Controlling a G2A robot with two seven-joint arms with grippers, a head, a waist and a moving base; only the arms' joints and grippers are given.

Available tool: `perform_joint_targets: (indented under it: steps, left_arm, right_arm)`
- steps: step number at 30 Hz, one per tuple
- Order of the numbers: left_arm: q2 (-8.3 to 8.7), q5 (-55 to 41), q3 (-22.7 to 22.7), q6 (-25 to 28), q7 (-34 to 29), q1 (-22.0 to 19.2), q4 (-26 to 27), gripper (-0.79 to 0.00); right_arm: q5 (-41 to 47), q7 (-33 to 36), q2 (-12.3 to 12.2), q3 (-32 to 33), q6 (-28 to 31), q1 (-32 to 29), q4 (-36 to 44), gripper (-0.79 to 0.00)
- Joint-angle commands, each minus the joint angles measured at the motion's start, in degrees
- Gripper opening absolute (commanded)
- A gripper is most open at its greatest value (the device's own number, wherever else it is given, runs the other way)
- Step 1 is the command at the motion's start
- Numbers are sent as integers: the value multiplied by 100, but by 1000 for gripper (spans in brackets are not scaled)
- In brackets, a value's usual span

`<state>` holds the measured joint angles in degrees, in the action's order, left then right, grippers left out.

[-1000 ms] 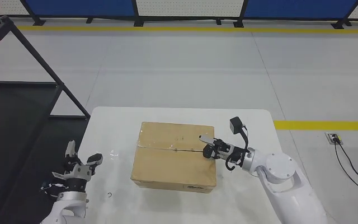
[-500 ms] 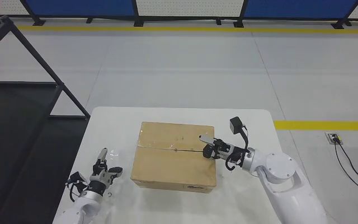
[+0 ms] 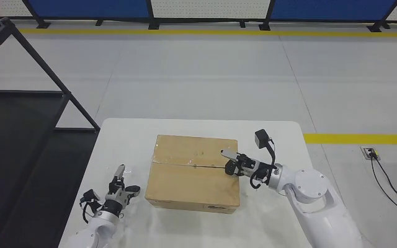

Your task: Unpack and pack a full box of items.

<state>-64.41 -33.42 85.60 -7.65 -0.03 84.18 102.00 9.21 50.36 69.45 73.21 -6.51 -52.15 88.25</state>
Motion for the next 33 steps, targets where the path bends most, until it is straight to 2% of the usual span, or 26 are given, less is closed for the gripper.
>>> perform_joint_targets:
  steps: [1,8,13,25,33]
  left_arm:
    - [-3,8,-20,-33,-199,-76,-94,0]
    - [-15,8,-76,-23,-821,-414,-539,0]
    - [-62,-119,-211,43,-936,-768,-880,0]
    - [-233,-395,-620,154,-479,-1465,-1532,0]
    - [-363,-730,-720,623,-22,-1721,-1823,0]
  right_arm:
    - [0,0,0,0,0,0,0,0]
    - [0,0,0,0,0,0,0,0]
    - [0,0,0,0,0,0,0,0]
    - [0,0,0,0,0,0,0,0]
    - [0,0,0,0,0,0,0,0]
